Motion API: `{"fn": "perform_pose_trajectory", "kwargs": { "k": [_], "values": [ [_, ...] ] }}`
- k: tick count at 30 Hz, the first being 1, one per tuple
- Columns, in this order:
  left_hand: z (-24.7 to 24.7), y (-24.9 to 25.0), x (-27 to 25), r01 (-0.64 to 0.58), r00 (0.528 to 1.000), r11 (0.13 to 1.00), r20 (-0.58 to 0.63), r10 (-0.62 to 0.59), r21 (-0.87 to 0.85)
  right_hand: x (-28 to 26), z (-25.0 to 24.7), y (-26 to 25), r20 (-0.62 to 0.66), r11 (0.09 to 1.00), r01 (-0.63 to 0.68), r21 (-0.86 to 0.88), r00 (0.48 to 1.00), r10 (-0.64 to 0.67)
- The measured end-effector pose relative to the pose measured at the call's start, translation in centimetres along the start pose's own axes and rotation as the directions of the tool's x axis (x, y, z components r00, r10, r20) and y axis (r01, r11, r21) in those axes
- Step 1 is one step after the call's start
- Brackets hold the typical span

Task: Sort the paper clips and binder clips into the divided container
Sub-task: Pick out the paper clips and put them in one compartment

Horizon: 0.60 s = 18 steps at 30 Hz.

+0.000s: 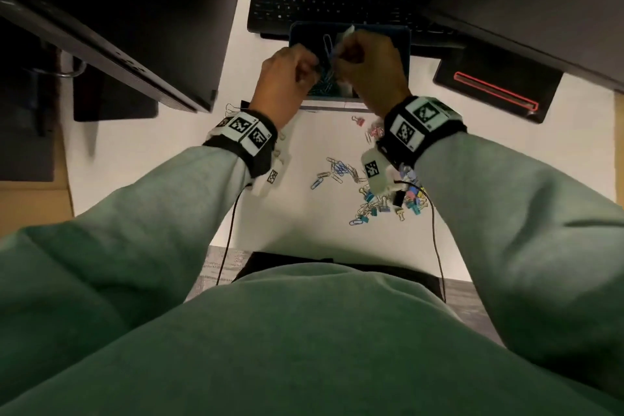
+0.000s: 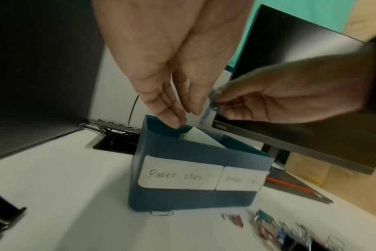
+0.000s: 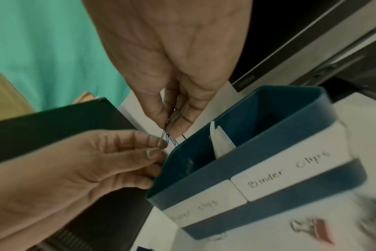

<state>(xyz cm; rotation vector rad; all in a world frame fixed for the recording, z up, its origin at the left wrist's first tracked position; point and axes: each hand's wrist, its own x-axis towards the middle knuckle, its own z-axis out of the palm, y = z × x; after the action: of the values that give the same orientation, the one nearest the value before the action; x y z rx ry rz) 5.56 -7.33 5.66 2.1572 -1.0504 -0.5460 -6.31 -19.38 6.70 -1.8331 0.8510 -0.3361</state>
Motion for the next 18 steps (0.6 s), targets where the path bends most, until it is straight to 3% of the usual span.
{"fn": "perform_pose_trajectory", "kwargs": {
  "k": [4, 8, 10, 13, 15, 18],
  "values": [
    [1.4, -1.5, -2.6, -0.052, 0.996, 0.994, -0.067, 0.059, 0.091, 0.9, 0.9, 0.6, 0.05, 0.986, 0.046, -0.16, 0.998, -0.039],
    [3.9, -4.6, -6.4, -0.002, 0.985, 0.983, 0.167, -0.029, 0.184, -3.1, 1.0, 2.5, 0.067, 0.946, 0.154, -0.286, 0.988, -0.14],
    [5.2, -5.6, -6.6, -0.007, 0.959, 0.953, 0.273, -0.08, 0.304, -5.8, 1.0, 4.6, 0.193, 0.902, 0.154, -0.404, 0.978, -0.081],
    [6.5, -6.0, -6.0, -0.049, 0.936, 0.896, 0.333, -0.113, 0.441, -9.5, 1.2, 7.7, 0.317, 0.811, 0.119, -0.573, 0.944, 0.086],
    [7.0, -6.3, -5.7, -0.046, 0.932, 0.882, 0.338, -0.131, 0.469, -10.8, 1.7, 8.9, 0.338, 0.761, 0.106, -0.641, 0.928, 0.155],
    [7.0, -6.1, -6.1, -0.031, 0.935, 0.892, 0.329, -0.134, 0.451, -11.7, 2.2, 9.6, 0.311, 0.72, 0.118, -0.684, 0.94, 0.142]
  ]
}}
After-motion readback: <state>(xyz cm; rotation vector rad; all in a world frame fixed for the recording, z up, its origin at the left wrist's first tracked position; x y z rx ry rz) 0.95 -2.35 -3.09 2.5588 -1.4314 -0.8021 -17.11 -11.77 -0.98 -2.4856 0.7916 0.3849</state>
